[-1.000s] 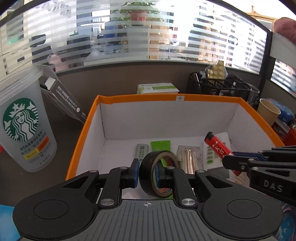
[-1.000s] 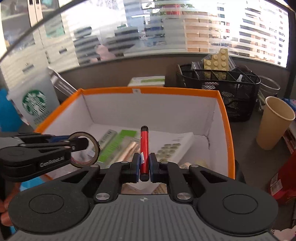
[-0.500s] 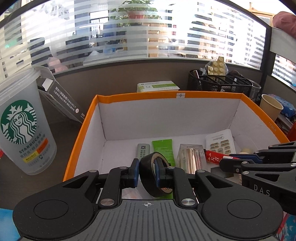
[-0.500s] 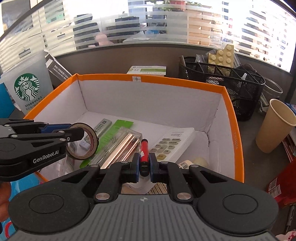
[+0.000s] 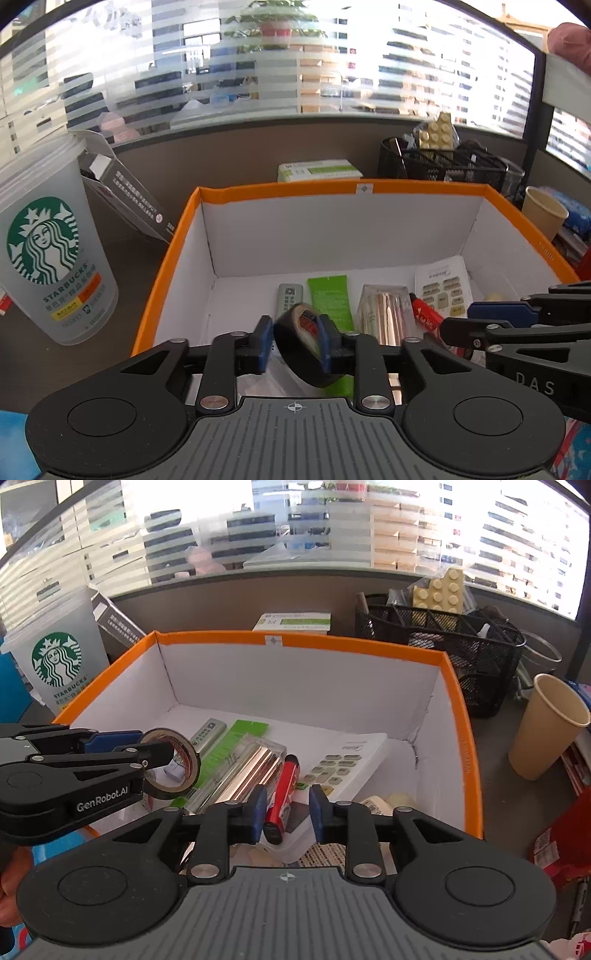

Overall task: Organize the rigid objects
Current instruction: 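Open both grippers to drop the tape roll and red marker into the box, then move both grippers back to the black pens on the mousepad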

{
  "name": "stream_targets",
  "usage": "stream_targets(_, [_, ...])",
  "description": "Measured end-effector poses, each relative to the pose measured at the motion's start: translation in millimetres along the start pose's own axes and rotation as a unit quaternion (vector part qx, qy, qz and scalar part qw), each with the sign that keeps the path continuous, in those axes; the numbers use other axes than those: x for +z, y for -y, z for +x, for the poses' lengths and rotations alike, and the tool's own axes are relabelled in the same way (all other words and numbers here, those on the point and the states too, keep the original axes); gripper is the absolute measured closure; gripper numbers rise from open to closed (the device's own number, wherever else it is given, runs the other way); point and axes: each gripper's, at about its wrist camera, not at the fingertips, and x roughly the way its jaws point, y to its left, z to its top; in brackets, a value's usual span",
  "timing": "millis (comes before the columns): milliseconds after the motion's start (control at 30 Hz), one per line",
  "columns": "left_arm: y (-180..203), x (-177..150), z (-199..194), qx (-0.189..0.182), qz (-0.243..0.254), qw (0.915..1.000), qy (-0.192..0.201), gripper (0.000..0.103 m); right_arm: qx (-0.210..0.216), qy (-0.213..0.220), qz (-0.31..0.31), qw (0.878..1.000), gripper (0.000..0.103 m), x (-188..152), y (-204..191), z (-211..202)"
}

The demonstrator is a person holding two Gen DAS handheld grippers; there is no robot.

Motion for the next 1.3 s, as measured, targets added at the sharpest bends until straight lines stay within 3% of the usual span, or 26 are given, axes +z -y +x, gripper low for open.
stream_targets(133, [0, 2, -10, 0.002, -0.001, 0.9999, 0.011, 0.060, -0.005, 0.007, 0.001, 1.000, 0.077, 2, 1, -10])
stream_targets(500, [3, 2, -47, -0.006, -0.005, 0.9992, 0.040, 0.058, -0.005, 0.036, -0.004, 0.999, 0.076, 2, -5, -42])
stream_targets(767, [24, -2, -100, -0.008, 0.027, 0.9954, 0.092, 0.020, -0.017, 0.078, -0.004, 0.997, 0.066, -3, -3, -86])
stream_targets(933, [33, -12, -123, -0.014, 0.028, 0.9943, 0.102, 0.007, -0.028, 0.104, 0.004, 0.994, 0.052, -22, 3, -117])
stream_targets(1167, [46, -49, -121, -0.025, 0.020, 0.9968, 0.073, 0.002, -0.086, 0.127, 0.002, 0.988, 0.021, -76, 11, -145])
stream_targets(1300, [52, -76, -115, -0.030, 0.017, 0.9980, 0.052, 0.002, -0.089, 0.109, 0.009, 0.990, 0.018, -109, 18, -143])
